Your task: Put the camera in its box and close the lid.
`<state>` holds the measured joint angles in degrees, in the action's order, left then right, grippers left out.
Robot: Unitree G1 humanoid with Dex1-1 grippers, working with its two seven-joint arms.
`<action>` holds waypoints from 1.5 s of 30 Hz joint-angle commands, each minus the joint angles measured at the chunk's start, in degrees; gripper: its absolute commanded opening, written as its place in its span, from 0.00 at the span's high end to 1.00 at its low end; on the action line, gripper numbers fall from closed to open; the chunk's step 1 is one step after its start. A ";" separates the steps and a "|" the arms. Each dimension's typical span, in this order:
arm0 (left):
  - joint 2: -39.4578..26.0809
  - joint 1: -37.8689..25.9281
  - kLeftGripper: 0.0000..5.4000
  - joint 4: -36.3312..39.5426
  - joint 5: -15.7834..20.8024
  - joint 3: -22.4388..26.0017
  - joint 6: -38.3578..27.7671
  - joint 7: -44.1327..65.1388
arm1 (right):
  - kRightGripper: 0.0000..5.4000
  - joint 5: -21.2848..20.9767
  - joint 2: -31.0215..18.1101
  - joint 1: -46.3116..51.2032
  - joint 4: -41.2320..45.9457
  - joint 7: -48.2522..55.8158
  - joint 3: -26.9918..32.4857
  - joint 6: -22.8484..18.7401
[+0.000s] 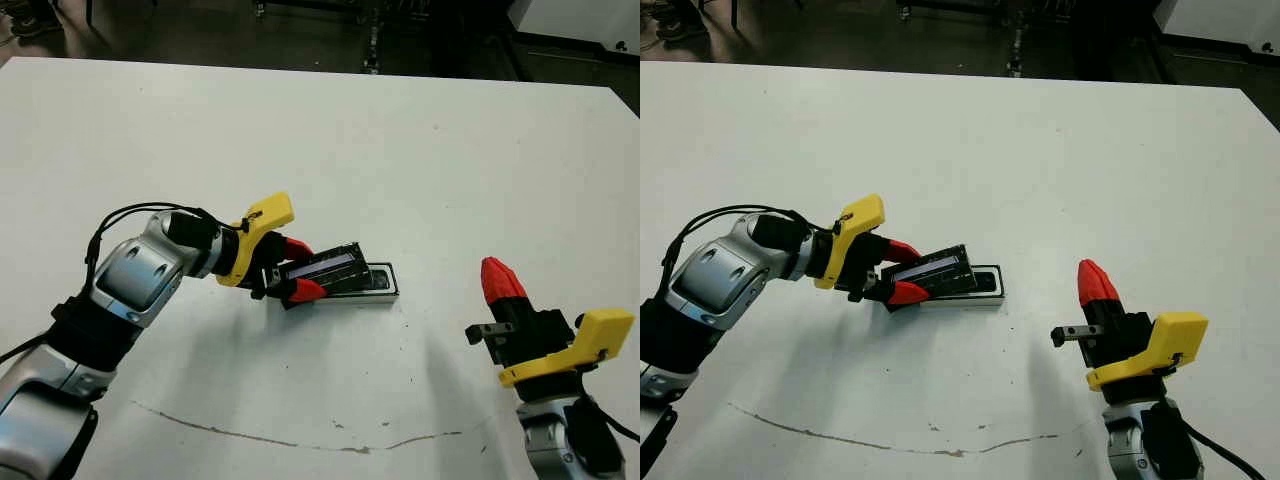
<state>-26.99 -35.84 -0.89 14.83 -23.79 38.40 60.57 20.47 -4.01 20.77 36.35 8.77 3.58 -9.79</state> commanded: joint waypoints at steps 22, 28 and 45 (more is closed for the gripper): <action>4.22 0.90 0.41 0.61 -3.87 -4.67 -2.81 1.59 | 1.00 0.28 -0.84 -0.47 0.15 -0.33 1.45 -1.52; 4.54 0.81 0.41 1.25 -4.64 -5.54 -2.79 1.72 | 1.00 0.15 -0.85 -0.37 0.38 -0.45 1.43 -1.79; 7.29 -0.77 0.41 -3.36 -8.89 -8.45 -6.25 0.93 | 1.00 0.60 -0.83 -0.18 0.07 0.17 1.69 -1.59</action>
<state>-21.86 -38.11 -2.89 6.27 -29.40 32.53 60.52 20.70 -4.22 20.50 36.59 8.81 4.59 -11.26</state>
